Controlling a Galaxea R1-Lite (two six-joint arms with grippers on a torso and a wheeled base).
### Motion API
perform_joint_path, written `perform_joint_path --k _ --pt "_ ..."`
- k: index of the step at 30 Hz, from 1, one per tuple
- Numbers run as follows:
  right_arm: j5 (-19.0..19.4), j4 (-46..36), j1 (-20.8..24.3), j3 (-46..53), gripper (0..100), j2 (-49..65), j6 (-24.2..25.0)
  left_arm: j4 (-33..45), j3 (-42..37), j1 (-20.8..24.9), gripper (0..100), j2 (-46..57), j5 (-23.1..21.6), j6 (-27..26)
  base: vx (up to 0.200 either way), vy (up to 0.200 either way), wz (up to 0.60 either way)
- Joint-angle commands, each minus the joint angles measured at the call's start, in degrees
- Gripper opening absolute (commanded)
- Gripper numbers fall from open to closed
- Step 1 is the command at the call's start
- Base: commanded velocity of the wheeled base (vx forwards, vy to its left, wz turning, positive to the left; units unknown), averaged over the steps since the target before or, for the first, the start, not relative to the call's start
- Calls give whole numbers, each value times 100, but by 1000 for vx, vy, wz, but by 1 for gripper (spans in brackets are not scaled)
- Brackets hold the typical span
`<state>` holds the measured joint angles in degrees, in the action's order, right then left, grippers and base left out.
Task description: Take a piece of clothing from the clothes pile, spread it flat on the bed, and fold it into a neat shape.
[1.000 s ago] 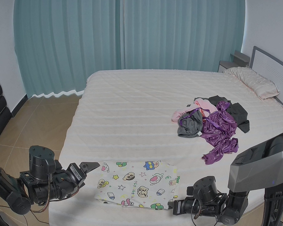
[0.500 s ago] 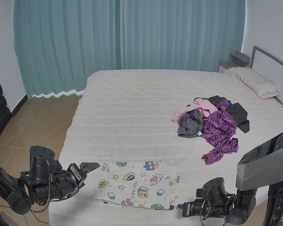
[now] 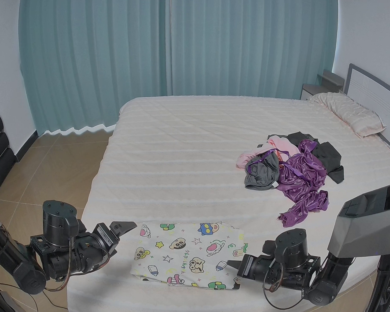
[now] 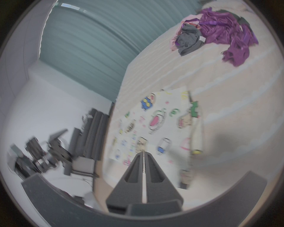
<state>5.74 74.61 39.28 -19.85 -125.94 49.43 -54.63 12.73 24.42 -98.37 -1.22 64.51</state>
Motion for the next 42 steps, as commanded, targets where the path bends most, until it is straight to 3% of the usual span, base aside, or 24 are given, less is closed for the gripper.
perform_joint_path --k 1,4,10,16,19,20,21,25,27,35,42 --pt "23 45 388 -766 0 -80 919 -426 -104 -157 100 -473 -36 0 0 0 0" --pt "6 107 229 -687 0 -264 1104 -619 -183 -165 100 -499 -54 0 0 0 0" --pt "234 827 -465 192 0 -414 963 -707 -165 -174 100 -798 -256 -26 0 0 0" --pt "481 1539 -834 772 0 -660 49 -997 -95 -236 100 -1035 -405 -185 0 0 0" --pt "489 1372 -816 710 0 -721 -953 -1103 388 -499 100 -1580 -704 -1028 0 0 0" --pt "498 1328 -825 693 100 -721 -1032 -1094 441 -517 100 -1624 -722 -1081 0 0 0" --pt "498 1328 -825 693 100 -721 -1032 -1094 441 -517 100 -1624 -722 -1081 0 0 0" --pt "542 203 -1080 297 100 -730 -2342 -1085 1030 -684 100 -2363 -906 -1644 0 0 0" --pt "577 -166 -1256 16 100 -765 -2658 -1094 1083 -693 100 -2635 -1100 -2013 0 0 0" --pt "604 -614 -1353 -845 100 -1134 -2605 -1208 1259 -649 100 -3356 -1117 -2813 0 0 0" --pt "814 -649 -1221 -1065 100 -1249 -2351 -1279 1469 -640 100 -3532 -1109 -2848 0 0 0"
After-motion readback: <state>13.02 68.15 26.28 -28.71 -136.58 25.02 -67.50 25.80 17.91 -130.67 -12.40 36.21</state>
